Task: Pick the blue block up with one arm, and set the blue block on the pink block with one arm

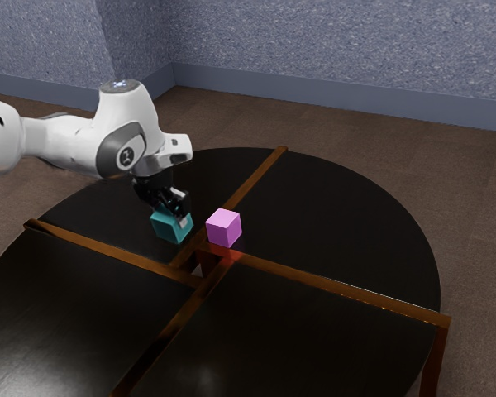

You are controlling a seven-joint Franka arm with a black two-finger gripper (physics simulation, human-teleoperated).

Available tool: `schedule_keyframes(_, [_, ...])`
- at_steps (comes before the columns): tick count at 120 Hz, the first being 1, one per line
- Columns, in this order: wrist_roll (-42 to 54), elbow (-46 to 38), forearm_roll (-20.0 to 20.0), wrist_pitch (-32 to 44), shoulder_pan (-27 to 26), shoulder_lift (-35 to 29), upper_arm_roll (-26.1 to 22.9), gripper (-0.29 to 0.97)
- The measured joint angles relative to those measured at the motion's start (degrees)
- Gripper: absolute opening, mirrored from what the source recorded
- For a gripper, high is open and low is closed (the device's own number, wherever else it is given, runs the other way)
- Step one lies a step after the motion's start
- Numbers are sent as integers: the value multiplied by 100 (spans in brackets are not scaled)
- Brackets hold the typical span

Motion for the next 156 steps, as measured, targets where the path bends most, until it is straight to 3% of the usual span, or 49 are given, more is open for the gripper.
schedule_keyframes(62, [-27, 2024, -132, -1520, 6, 1138, 10, 34])
schedule_keyframes(156, [30, 3570, -268, -1731, 6, 2314, -7, 34])
